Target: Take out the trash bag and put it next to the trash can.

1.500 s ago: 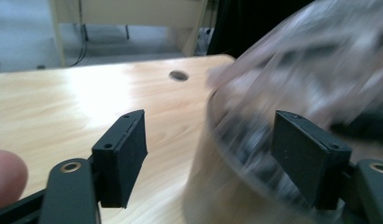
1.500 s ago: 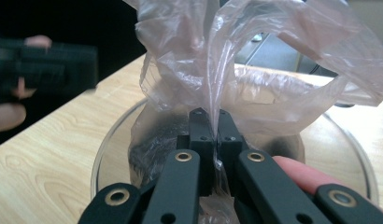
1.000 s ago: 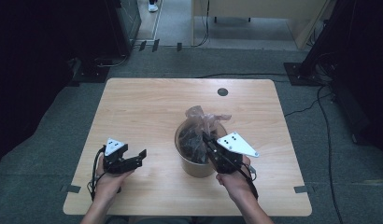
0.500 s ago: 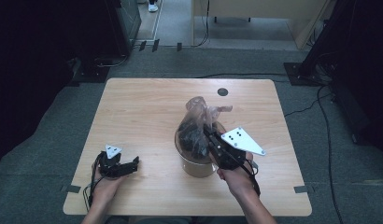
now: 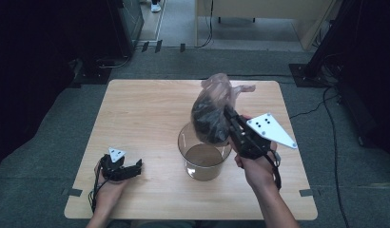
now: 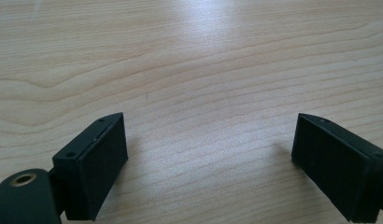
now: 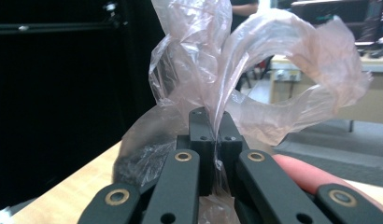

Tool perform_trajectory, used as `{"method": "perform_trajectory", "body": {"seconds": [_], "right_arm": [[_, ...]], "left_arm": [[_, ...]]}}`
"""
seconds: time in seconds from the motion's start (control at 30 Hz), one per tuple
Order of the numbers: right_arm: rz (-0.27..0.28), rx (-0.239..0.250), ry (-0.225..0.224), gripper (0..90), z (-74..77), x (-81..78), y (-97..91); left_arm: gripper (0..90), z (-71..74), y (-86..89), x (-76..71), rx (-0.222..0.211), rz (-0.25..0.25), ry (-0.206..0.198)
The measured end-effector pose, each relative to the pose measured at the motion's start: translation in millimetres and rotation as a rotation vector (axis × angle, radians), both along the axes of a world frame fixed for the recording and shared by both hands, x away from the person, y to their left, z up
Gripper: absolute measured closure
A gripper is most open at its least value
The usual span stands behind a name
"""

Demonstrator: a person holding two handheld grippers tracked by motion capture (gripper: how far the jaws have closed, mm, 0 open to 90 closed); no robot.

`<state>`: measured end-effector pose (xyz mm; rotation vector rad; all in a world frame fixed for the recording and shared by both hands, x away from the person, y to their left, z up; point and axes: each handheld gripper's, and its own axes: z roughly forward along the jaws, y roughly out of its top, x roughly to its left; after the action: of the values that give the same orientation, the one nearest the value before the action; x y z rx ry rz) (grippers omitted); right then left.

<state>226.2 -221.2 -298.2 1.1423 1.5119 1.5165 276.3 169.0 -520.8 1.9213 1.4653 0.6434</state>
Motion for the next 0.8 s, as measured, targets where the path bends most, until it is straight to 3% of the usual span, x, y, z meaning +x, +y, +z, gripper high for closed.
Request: {"method": "perform_trajectory", "body": {"seconds": [0.2, 0.37, 0.6, 0.8], "right_arm": [[-0.059, 0.023, -0.009, 89.8, 10.2, 4.6, -31.9], [-0.132, 0.013, -0.011, 89.7, 7.9, 10.8, -57.2], [-0.214, -0.014, 0.033, 89.7, -21.7, 36.1, -79.4], [-0.225, -0.025, 0.094, 89.6, -59.7, 69.2, -84.2]], "left_arm": [[10.1, 0.0, 0.0, 0.0, 0.000, 0.000, 0.000], [10.1, 0.0, 0.0, 0.0, 0.000, 0.000, 0.000], [10.2, 0.0, 0.0, 0.0, 0.000, 0.000, 0.000], [10.2, -0.1, 0.0, 0.0, 0.000, -0.001, -0.001]]}}
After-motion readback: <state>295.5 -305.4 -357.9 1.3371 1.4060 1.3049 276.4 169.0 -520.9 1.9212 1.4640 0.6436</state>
